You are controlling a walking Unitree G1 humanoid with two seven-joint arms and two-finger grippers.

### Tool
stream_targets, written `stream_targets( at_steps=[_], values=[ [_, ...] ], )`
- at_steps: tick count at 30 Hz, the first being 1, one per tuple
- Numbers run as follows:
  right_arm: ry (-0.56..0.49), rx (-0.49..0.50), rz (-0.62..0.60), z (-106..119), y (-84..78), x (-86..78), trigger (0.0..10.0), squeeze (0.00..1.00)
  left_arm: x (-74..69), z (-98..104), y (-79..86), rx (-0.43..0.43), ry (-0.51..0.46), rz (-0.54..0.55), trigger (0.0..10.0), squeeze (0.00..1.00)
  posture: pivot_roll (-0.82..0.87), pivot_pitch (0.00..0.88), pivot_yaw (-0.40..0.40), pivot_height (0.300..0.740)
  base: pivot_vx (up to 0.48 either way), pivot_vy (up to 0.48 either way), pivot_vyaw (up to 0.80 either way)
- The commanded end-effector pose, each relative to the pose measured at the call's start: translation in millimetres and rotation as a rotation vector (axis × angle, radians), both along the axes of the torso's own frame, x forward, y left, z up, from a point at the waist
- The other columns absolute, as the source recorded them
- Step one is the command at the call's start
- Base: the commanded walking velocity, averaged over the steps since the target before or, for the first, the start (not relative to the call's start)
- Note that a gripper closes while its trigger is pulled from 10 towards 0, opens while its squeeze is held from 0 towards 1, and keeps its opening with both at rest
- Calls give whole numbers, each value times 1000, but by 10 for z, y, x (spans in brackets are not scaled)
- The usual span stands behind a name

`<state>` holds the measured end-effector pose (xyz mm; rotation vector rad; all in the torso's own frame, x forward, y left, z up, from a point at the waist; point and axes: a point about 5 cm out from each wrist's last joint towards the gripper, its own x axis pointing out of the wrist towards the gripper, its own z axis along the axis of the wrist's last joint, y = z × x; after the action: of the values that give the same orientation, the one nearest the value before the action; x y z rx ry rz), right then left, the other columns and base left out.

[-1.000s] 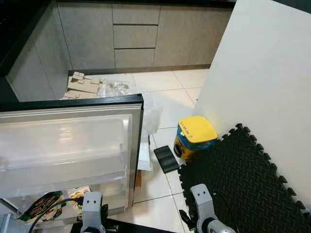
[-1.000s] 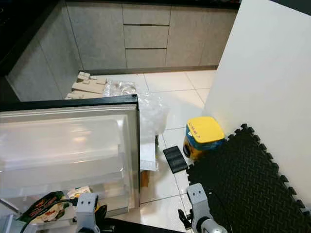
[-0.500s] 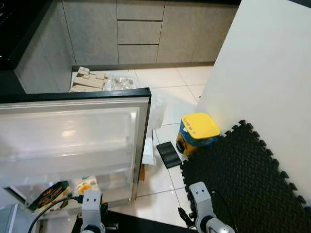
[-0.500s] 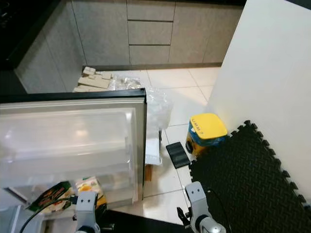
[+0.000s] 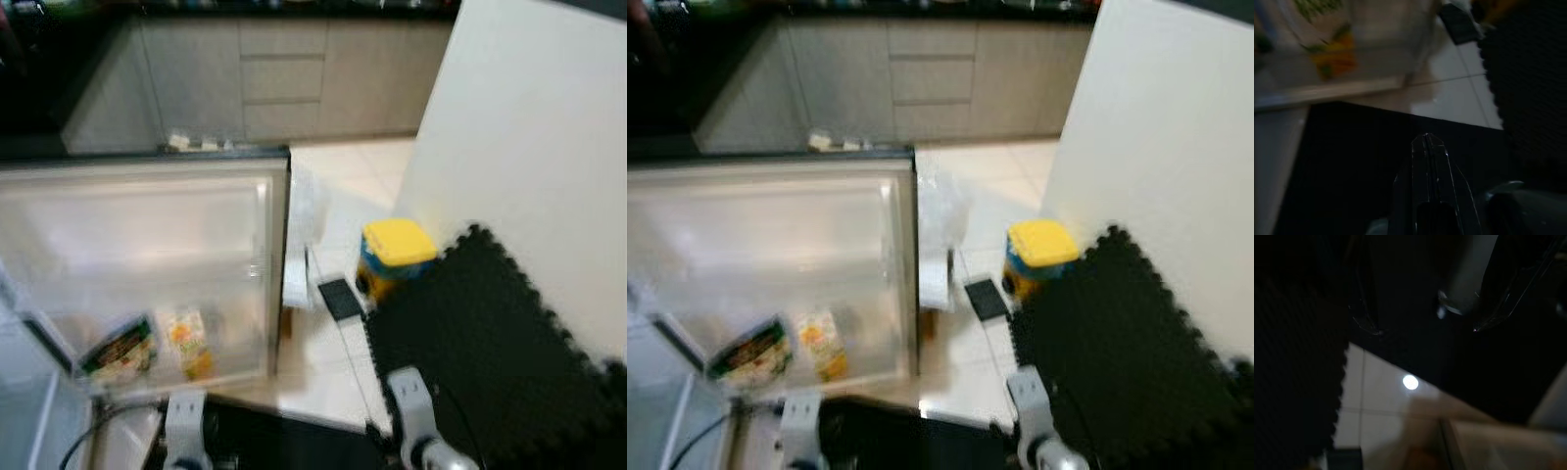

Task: Restocking fridge

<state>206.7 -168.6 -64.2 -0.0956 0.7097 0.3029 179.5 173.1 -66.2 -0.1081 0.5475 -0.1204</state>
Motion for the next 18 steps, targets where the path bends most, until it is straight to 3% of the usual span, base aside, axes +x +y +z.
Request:
stream_targets(
  at_steps=[1, 18],
  values=[
    [15, 5, -6, -24, 25, -31, 10000, 0, -86, -50, 36, 9, 40, 0, 10000, 0, -59, 26, -77, 713, 0, 0, 0],
    [20, -19, 29, -34, 27, -47, 10000, 0, -47, -17, -2, 23, 9, -35, 10000, 0, -60, 17, -75, 713, 0, 0, 0]
  ],
)
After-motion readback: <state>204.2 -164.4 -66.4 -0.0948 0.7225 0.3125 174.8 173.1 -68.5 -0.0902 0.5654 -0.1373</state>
